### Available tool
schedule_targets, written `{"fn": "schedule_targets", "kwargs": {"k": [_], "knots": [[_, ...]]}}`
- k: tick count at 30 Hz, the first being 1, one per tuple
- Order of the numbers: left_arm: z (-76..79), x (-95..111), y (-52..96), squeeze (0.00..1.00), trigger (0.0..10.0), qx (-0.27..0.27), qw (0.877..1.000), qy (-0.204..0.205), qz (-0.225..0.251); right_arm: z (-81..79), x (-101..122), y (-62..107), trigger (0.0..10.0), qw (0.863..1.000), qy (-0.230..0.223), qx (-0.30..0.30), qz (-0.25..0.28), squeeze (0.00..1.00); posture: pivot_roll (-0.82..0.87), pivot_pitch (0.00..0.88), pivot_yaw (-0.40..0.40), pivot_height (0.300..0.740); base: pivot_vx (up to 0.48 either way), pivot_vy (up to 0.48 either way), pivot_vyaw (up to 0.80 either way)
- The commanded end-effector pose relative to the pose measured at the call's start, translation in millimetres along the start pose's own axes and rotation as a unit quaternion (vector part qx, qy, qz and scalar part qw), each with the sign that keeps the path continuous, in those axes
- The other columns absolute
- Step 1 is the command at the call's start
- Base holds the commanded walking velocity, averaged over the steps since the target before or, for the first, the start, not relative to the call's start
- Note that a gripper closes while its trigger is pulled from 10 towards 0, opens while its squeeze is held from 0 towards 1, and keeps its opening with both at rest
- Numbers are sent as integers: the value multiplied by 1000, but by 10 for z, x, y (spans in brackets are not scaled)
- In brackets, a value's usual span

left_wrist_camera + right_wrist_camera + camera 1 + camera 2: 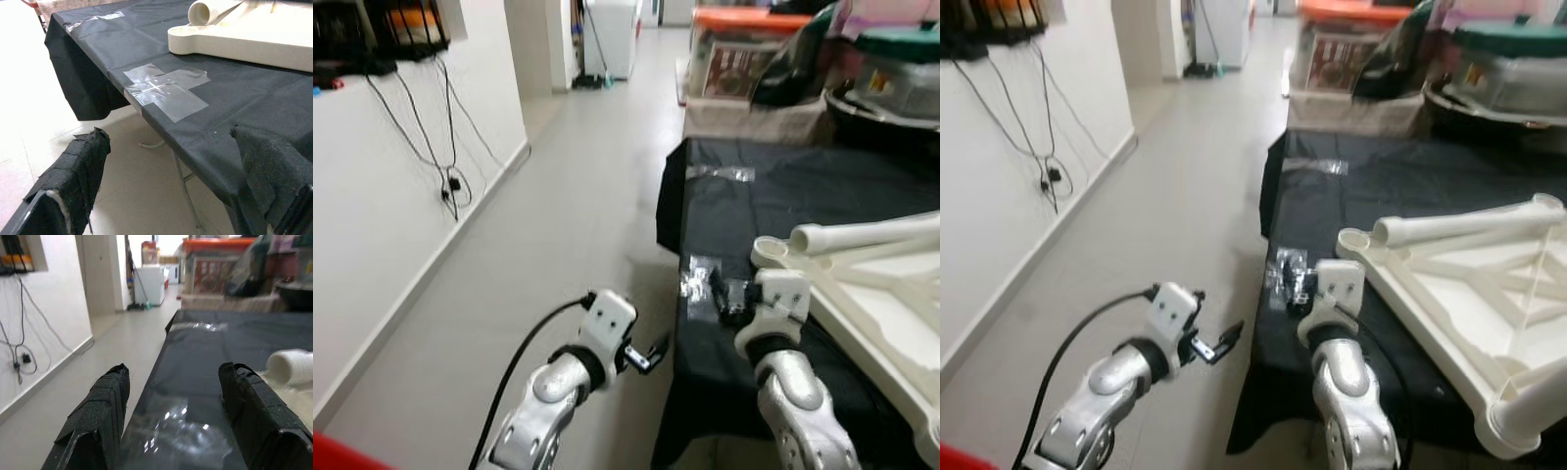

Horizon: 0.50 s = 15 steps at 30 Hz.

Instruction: Building children table

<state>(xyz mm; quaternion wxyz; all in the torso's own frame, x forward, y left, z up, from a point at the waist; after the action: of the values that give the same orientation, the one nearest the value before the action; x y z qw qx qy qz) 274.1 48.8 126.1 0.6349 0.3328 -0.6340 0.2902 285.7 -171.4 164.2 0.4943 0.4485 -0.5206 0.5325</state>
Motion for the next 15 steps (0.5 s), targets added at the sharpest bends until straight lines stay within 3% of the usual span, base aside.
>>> {"fn": "schedule_targets", "kwargs": {"k": [1,4,10,15], "knots": [[-1,-27,20,0,10000,0,1000,5,-9,17,-48,-7,10000,1000,-4,0,-11,0,33,0,-40,740,0,0,-788],[-5,-27,22,0,10000,2,1000,7,-10,19,-53,-12,10000,1000,-3,-1,-11,0,33,0,-40,740,0,0,-587],[-17,-29,35,0,10000,2,1000,5,-14,-7,-42,-10,10000,1000,0,0,-7,0,61,0,-40,740,0,0,0],[-31,-44,52,0,10000,-3,1000,0,-20,-21,-36,-16,10000,1000,-6,-3,-4,0,89,0,-27,740,0,-403,0]]}}
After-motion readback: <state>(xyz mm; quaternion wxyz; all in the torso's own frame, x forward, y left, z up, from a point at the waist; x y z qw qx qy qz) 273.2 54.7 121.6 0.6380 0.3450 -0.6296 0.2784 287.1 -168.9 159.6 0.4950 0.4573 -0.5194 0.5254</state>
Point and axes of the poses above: a point about 5 cm out from each wrist's last joint towards the gripper, its own y axis pointing back from the gripper into the wrist, its own x axis along the axis of the wrist's last joint, z = x × y, the point moved 1 cm from there along -y, pointing out of the wrist towards the gripper, and after that the axes turned 3 degrees about y, right-handed, at the moved point
